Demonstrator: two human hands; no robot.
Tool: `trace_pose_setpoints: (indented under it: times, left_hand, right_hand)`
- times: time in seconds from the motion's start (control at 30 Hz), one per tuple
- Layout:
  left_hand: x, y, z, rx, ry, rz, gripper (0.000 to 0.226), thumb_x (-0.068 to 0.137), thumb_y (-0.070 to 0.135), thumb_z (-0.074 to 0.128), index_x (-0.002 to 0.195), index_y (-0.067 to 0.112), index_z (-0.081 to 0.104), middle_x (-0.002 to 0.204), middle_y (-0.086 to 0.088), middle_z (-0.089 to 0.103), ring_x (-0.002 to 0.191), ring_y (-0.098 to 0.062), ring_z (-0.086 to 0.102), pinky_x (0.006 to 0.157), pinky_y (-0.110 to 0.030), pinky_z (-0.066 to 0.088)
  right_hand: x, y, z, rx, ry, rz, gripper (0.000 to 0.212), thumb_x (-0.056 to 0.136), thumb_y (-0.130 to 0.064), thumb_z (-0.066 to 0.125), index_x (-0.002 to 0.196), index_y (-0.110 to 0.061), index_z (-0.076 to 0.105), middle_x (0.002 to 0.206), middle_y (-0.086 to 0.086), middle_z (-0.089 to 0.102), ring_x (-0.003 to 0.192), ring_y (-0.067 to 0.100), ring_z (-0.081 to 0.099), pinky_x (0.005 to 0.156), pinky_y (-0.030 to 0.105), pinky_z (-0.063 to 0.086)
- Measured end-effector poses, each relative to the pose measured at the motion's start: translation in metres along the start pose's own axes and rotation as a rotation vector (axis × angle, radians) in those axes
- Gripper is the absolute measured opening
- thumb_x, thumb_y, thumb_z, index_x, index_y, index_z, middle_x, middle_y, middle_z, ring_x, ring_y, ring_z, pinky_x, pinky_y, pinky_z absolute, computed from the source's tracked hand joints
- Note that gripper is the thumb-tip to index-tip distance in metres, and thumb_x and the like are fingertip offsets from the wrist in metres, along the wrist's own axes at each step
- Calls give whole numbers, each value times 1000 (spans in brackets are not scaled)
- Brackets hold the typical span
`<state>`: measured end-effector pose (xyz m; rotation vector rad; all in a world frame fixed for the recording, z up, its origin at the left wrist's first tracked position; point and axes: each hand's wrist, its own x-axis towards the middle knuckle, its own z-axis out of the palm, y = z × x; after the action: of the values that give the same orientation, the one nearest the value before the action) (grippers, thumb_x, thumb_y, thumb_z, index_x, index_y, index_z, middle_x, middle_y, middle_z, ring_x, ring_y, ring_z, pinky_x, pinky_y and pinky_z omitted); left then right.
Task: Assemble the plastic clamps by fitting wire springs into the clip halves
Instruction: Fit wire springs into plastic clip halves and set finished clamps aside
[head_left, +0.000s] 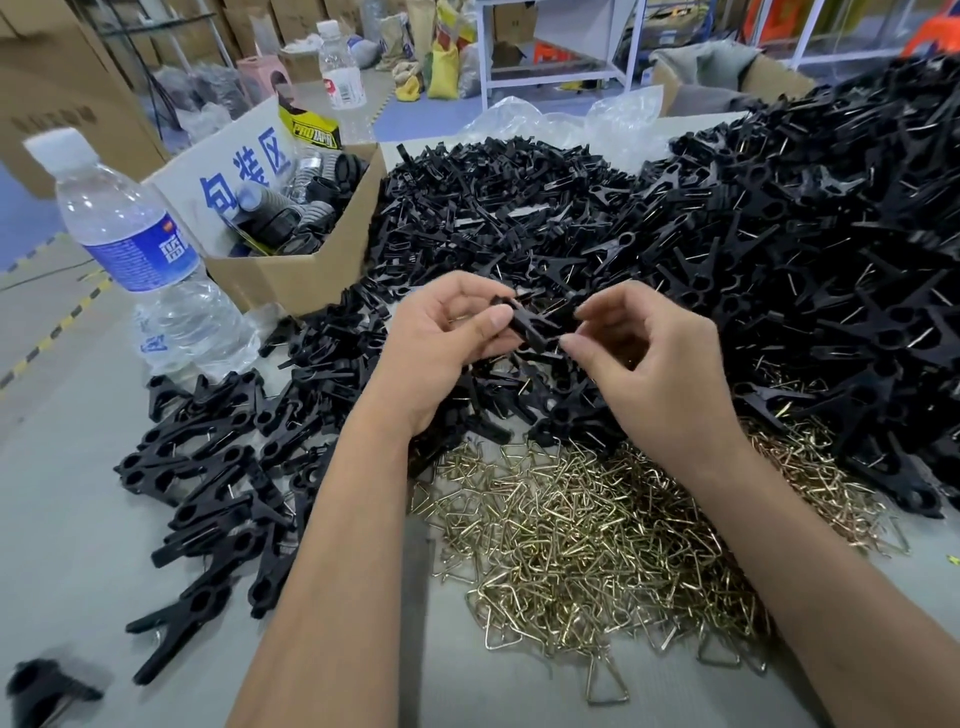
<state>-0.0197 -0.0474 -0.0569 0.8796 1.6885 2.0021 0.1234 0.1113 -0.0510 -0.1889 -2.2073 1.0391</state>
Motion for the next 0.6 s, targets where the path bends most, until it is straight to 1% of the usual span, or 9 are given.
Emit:
trace_pose_setpoints:
  times: [0.07,0.13,0.2,0.27,0.33,0.4,0.43,0.53,0.6]
  left_hand:
    - [3,-2,-3,0,93,36,18,98,-4,63,110,9,69,88,-6,76,81,-17,74,77,-26,60]
    - [5,-4,-5,30,143,65,18,99,-2,64,111,9,71,84,0,74,79,-15,73,78,-25,60]
    - [6,-5,-5,53,161,80,14,98,-2,66,107,7,72,78,7,72,81,-16,74,80,-26,60]
    - [5,-7,-4,61,184,83,12,94,-3,70,102,6,73,77,4,70,84,-24,73,81,-28,61]
    - [5,-7,-5,74,205,82,13,88,0,77,96,10,76,82,-6,72,84,-30,71,83,-31,60]
    - [5,-8,-7,125,209,82,19,80,5,85,89,20,78,85,-17,65,82,-31,62,83,-36,56]
    - [6,-8,-8,147,209,83,22,78,5,87,86,22,78,86,-17,61,82,-30,57,83,-39,54]
    - [6,-8,-9,154,209,99,24,75,5,89,83,24,77,84,-12,64,81,-24,58,82,-37,55]
    - [5,-7,-8,141,201,121,24,75,6,89,85,24,77,83,0,72,80,-15,65,79,-29,57]
  right_hand:
    - [-1,-11,2,-143,-280,-145,11,89,-23,78,101,-23,77,92,-16,70,87,0,64,85,27,58]
    - [-3,-22,8,-335,-611,-209,18,90,-38,76,106,-31,78,97,-20,66,97,4,53,96,32,51]
    - [-3,-26,15,-534,-766,-251,34,89,-55,71,118,-38,72,106,-18,60,103,9,41,99,34,44]
    - [-2,-30,19,-593,-796,-250,35,90,-58,70,118,-39,68,106,-19,54,103,11,36,99,39,43]
    - [-2,-32,20,-570,-812,-240,24,92,-52,70,110,-38,65,104,-21,51,109,13,39,101,41,42]
    - [-2,-32,19,-545,-797,-234,14,94,-47,69,97,-38,59,99,-22,52,114,10,46,99,37,39]
    - [-3,-30,17,-518,-774,-228,16,95,-44,69,90,-37,56,93,-22,53,108,7,48,95,35,39]
    - [-6,-23,12,-191,-667,-118,17,93,-25,76,84,-29,63,79,-15,60,81,3,53,79,22,44]
    - [-7,-20,7,97,-535,-8,10,92,-14,77,93,-22,72,77,-7,66,71,7,60,67,22,51]
